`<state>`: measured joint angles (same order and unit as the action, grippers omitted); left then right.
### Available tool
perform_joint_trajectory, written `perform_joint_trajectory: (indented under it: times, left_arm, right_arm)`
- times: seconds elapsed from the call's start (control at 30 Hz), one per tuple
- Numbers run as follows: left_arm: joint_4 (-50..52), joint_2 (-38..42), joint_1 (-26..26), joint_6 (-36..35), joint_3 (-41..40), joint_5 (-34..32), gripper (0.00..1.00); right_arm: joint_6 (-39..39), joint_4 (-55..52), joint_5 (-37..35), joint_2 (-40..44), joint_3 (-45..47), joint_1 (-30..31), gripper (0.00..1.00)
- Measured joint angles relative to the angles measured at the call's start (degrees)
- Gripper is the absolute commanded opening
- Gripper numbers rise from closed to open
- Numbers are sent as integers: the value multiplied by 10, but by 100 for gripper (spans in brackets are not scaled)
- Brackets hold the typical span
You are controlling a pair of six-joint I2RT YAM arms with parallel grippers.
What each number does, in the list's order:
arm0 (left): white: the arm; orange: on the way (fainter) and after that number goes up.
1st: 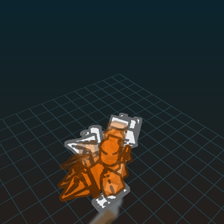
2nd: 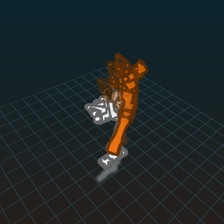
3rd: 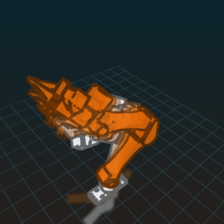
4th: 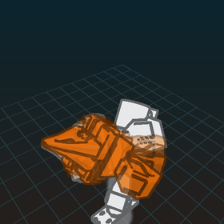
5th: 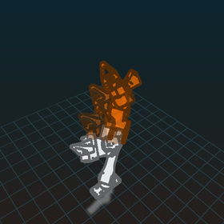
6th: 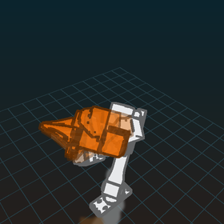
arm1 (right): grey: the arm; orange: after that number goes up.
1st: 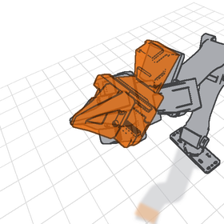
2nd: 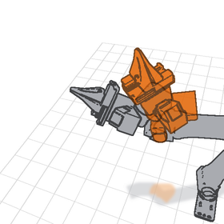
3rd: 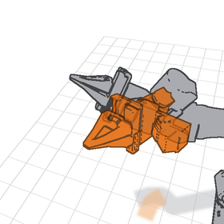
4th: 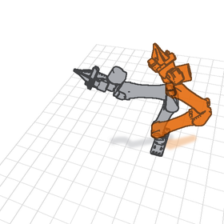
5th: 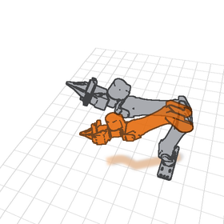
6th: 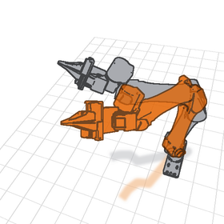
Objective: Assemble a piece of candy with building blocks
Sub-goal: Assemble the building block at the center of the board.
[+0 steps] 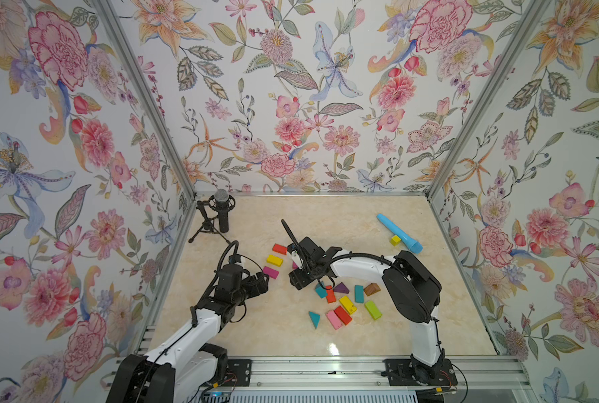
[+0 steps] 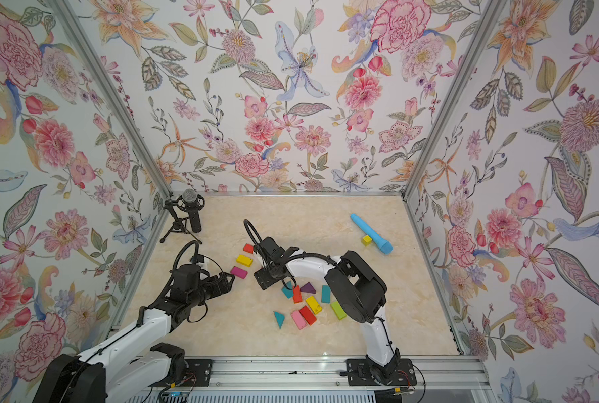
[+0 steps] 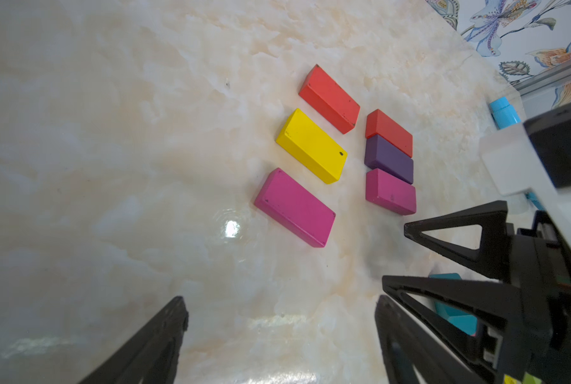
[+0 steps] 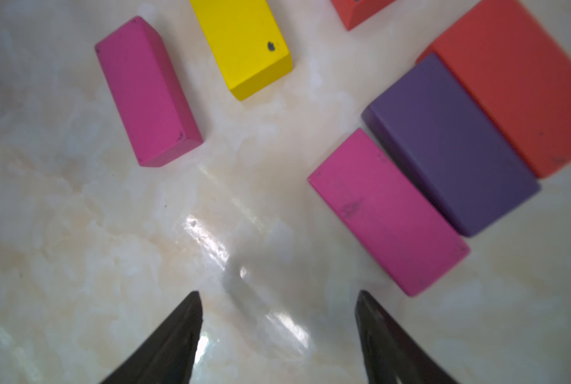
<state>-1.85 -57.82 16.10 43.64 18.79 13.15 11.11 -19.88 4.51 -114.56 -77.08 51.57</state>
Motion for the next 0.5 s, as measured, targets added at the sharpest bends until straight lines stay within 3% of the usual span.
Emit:
perform_joint_trajectory:
  times: [0.23,0.5]
  left_arm:
    - [2,24,0,-1,-8,4,99]
    - [-29,14,49,36,-46,6,99]
  right_arm:
    - [9,47,-20,86,69,28,93]
    - [13,102,-20,88,80,31,97]
